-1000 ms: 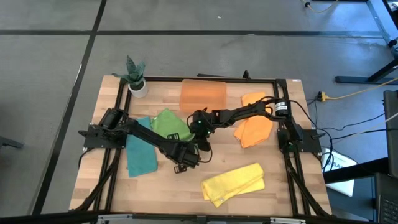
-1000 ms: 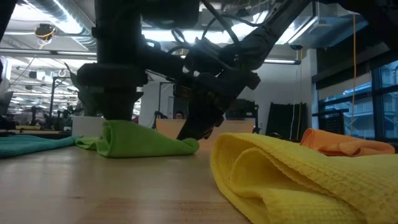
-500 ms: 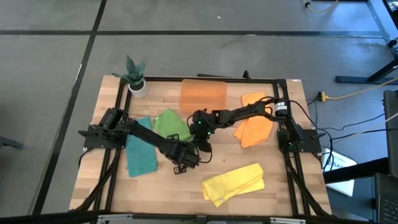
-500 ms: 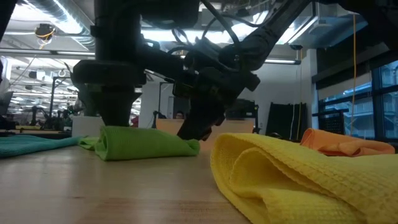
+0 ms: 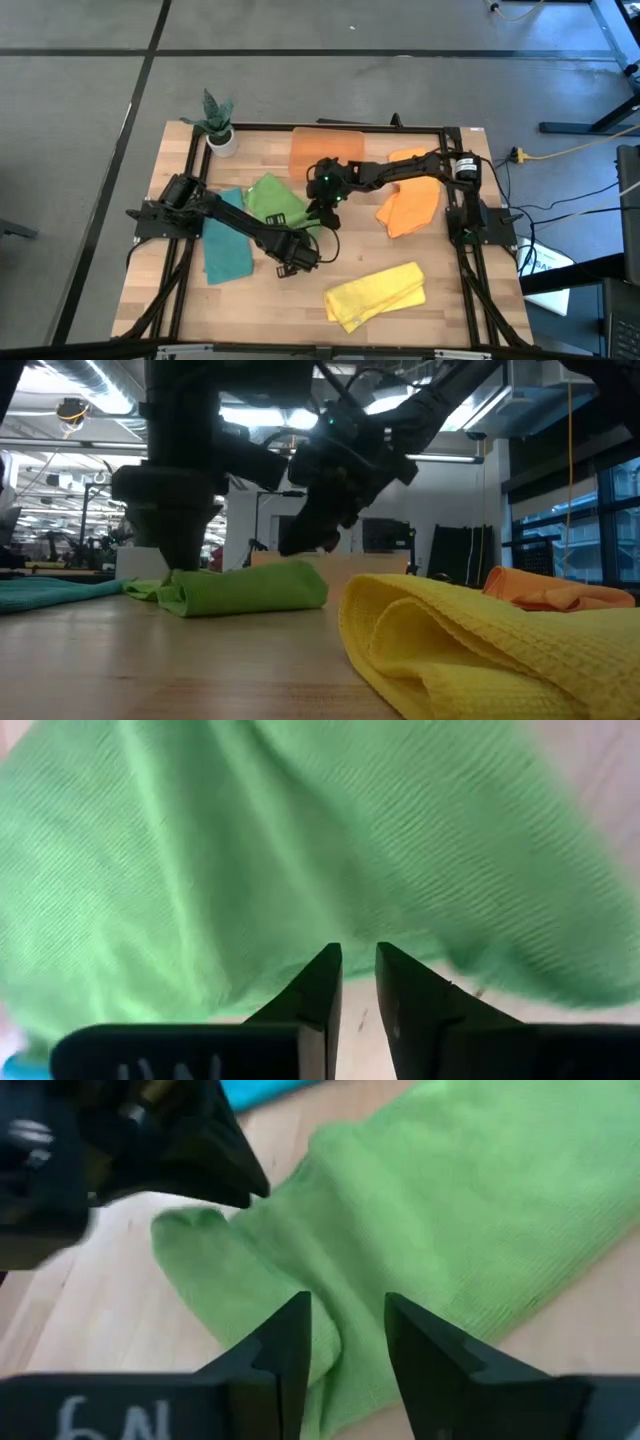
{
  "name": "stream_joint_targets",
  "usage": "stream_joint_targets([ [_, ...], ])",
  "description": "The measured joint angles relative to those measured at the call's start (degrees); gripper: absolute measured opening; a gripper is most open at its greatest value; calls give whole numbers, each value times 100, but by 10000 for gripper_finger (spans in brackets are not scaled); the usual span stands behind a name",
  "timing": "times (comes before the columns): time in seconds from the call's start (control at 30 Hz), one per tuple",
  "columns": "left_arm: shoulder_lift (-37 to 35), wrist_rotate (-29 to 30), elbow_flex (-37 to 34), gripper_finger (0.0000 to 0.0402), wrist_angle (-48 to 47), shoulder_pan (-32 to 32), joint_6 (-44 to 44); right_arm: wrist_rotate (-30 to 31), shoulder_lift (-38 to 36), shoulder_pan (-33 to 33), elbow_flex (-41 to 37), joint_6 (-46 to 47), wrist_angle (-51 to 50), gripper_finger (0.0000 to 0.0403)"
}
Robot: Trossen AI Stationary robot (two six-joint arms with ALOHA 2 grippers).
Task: Roll microfiber towels into tight, uniform cylinder then place into a basket
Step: Roll the green microfiber cloth
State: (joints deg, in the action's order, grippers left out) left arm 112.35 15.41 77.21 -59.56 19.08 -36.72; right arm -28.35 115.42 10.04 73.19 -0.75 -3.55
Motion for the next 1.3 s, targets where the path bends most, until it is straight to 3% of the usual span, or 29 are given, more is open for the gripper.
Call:
stream_joint_targets([
  [0.2,-186,252,-2,57,-706,189,-706,610,-217,-41,4,-650,-525,130],
  [0.43,-867,705,0,57,-818,620,-1515,726,-282,-427,4,-1316,-1191,130],
  [0.6,-1211,1021,0,57,-901,946,-1953,1639,-282,-963,4,-1719,-1283,129],
  [0.83,-1307,1064,0,57,-944,1251,-2183,1953,-282,-1525,4,-1780,-1247,129],
  [1.03,-1307,1094,0,57,-945,1338,-2411,3147,-282,-1786,4,-1754,-1251,129],
  [1.3,-1304,1236,0,57,-877,1479,-2603,3385,-297,-2086,4,-2047,-1281,129],
])
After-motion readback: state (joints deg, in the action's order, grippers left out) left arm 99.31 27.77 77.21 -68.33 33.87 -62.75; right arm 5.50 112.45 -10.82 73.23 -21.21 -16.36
